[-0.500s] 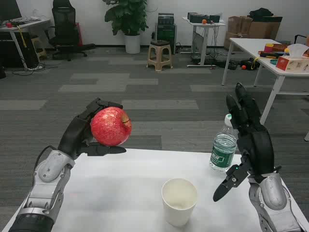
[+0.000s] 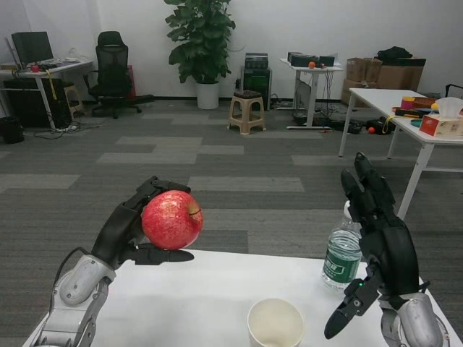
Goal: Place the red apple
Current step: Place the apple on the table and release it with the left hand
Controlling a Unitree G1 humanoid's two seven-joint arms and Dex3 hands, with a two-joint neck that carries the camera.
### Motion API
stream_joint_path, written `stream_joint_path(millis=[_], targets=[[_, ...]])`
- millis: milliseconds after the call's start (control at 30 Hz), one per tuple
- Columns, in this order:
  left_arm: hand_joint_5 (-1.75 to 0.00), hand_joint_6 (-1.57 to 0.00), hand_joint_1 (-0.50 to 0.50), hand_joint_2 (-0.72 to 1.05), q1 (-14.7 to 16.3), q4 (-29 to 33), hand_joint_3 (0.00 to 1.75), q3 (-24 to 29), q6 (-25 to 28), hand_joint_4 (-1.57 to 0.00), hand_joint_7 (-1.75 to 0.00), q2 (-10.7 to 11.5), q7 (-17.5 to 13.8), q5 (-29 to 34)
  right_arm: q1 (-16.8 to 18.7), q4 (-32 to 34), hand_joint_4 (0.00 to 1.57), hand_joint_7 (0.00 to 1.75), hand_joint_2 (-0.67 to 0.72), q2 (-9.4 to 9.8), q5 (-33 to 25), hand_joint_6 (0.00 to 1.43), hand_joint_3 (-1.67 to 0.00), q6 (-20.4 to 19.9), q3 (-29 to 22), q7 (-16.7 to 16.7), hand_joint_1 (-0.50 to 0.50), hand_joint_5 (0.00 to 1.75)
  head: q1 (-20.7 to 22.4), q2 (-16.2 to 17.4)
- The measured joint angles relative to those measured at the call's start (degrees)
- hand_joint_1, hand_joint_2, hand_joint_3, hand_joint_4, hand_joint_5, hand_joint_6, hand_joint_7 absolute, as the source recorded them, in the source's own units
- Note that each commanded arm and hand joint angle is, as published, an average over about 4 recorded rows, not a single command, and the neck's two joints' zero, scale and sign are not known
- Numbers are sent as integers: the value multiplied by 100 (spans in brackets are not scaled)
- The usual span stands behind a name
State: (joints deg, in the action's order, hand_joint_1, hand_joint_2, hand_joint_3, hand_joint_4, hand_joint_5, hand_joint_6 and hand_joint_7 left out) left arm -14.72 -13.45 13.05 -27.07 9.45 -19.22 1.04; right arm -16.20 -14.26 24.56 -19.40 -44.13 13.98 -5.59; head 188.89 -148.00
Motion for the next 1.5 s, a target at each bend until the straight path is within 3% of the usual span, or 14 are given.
stream_joint_path(millis=[167, 467, 567, 767, 1033, 1267, 1433, 1500], targets=[[-175, -113, -48, 105, 9, -51, 0, -24, -10, -135, -119, 58, -2, 12, 0, 0, 0, 7, 66, -1, 0, 0, 0, 0, 1, -1, 12, 0, 3, 36], [-175, -113, -48, 105, 214, -594, 0, -259, -26, -135, -119, 376, -107, 44, 0, 2, 0, 7, 71, -5, 0, 0, 0, 0, 5, -6, 12, 0, 46, 162], [-175, -113, -48, 105, 300, -837, 0, -390, -19, -135, -119, 464, -137, 47, 0, 2, 0, 7, 66, -5, 0, 0, 0, 0, 8, -6, 12, 0, 99, 251], [-175, -110, -48, 105, 367, -1333, 0, -640, -12, -131, -119, 550, -203, 1, 0, -10, 0, 7, 72, -4, -1, 0, 0, 0, 49, -6, 12, 0, 215, 582], [-175, -110, -48, 105, 310, -1946, 0, -719, -100, -127, -119, 582, -255, -656, 0, -139, 0, 7, 71, -4, -4, 0, 0, 0, 146, -6, 12, 0, 317, 895], [-175, -110, -46, 105, 195, -2274, 0, -717, -301, -121, -119, 590, -255, -669, 0, -189, 0, 7, 69, -4, -10, 0, 0, 0, 153, -6, 12, 0, 345, 1015], [-175, -110, -46, 105, 152, -2367, 2, -729, -347, -108, -119, 590, -255, -663, 0, -291, 0, 7, 72, -5, -11, 0, 0, -1, 156, -6, 12, 0, 367, 1059], [-175, -109, -46, 105, 139, -2398, 0, -730, -356, -95, -119, 590, -256, -663, 0, -321, 0, 7, 71, -5, -11, 0, 0, -1, 157, -6, 12, 0, 373, 1069]])
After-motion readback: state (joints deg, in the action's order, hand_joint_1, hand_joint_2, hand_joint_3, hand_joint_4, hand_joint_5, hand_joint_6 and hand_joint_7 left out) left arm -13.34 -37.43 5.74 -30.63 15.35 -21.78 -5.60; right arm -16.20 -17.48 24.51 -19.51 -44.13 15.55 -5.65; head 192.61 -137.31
